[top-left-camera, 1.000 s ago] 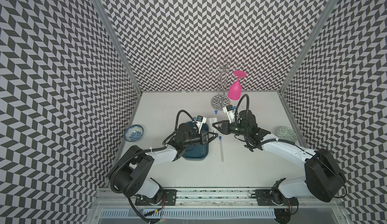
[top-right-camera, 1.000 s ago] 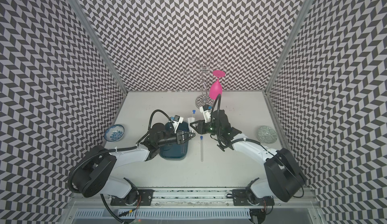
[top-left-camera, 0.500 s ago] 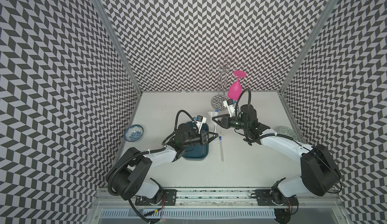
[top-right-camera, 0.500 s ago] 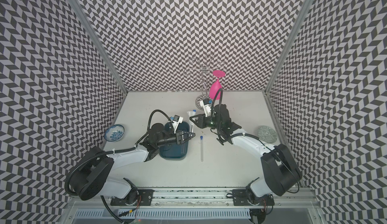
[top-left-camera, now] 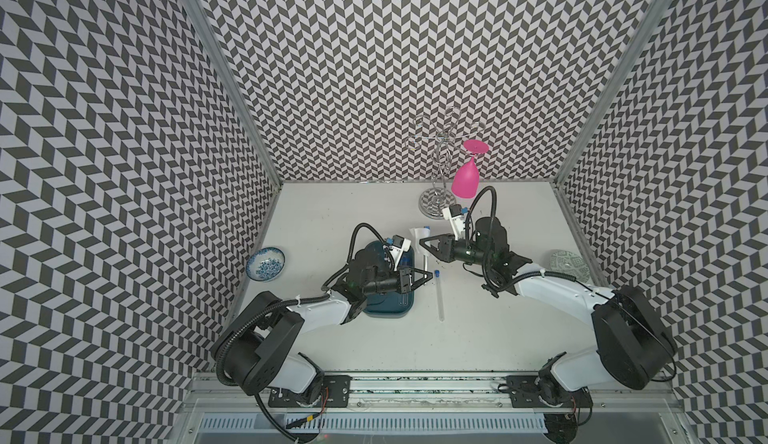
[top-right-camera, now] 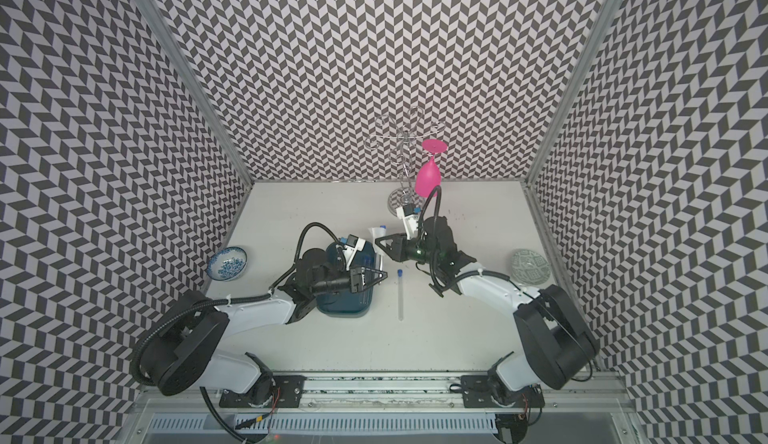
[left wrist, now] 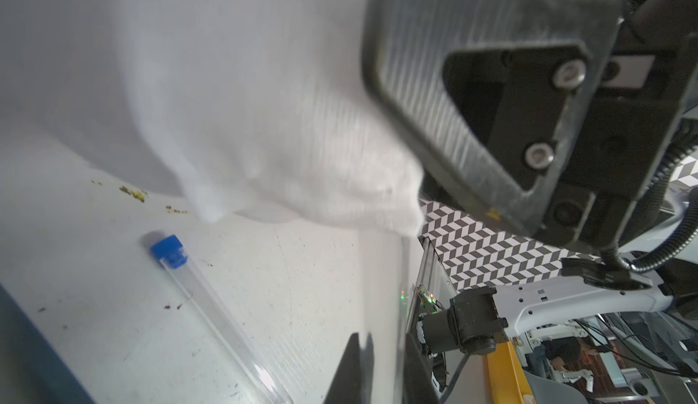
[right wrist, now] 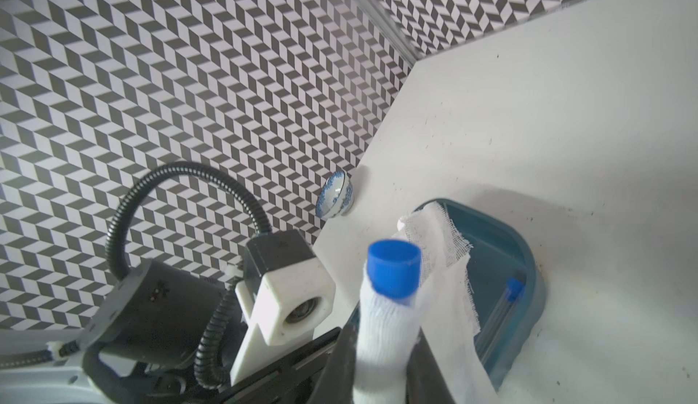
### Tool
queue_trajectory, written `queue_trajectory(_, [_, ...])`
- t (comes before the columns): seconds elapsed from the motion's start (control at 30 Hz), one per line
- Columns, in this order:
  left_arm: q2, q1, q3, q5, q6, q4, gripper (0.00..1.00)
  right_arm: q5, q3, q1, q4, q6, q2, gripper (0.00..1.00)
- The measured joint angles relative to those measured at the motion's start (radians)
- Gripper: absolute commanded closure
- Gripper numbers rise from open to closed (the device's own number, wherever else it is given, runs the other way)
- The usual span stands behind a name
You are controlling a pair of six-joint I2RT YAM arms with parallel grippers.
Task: Wipe the exteriors of test tubes
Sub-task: Wipe the dirt from the test tube.
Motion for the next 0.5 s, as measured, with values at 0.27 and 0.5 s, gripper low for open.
queue_trajectory(0.27, [0.004,0.005,-0.003,0.003,-0.008,-0.002,0.84,0.011,-0.119,0.058,0.05,0.04,-0.037,0.8])
queue_trajectory(0.5, [0.003,0.024,-0.002,-0.014,-0.007,0.033,0.84,-0.037,0.014,0.029,-0.023,0.0,0.037,0.8])
